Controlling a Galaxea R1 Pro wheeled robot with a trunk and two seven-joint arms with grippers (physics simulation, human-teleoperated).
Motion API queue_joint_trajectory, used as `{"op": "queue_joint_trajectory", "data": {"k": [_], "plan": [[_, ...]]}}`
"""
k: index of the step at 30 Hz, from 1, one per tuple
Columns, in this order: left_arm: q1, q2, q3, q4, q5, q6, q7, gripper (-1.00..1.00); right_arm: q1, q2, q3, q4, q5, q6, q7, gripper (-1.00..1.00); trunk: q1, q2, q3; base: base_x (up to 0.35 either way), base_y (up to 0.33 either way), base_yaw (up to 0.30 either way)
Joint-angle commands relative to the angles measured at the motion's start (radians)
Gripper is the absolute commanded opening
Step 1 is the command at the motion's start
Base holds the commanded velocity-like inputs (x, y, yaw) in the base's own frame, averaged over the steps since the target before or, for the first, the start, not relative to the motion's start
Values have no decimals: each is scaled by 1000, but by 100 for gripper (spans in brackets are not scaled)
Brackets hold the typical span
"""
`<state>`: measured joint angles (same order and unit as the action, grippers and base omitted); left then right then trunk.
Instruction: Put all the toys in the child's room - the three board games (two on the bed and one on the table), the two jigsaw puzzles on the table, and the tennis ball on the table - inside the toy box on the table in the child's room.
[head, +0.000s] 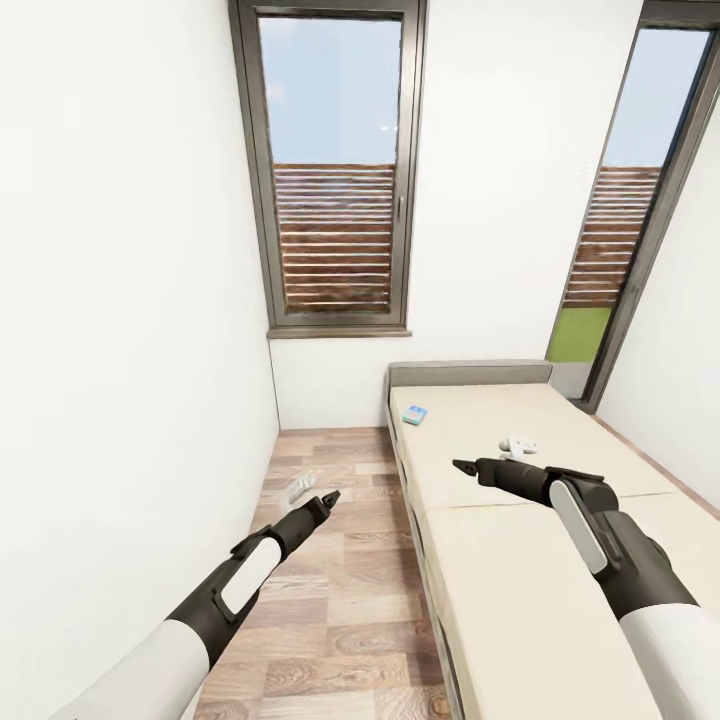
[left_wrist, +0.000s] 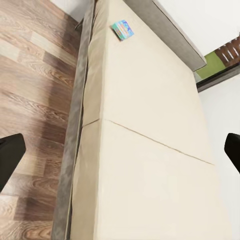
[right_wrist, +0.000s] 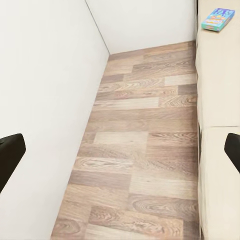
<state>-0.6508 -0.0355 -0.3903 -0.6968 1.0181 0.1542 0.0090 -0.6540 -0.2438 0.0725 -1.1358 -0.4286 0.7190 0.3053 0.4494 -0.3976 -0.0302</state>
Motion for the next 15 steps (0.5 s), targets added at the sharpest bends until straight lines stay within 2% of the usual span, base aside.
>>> {"op": "queue_joint_trajectory", "data": {"k": [1,15], "plan": [[-1,0,-1,0,8,2,1,100,-1,-1,1,0,1,4,2,100,1,-2,-2,0,0,0],[-5,11,11,45,10,-52,52,100,1,11,33,27,1,2,3,100,1,-2,-3,0,0,0]]}}
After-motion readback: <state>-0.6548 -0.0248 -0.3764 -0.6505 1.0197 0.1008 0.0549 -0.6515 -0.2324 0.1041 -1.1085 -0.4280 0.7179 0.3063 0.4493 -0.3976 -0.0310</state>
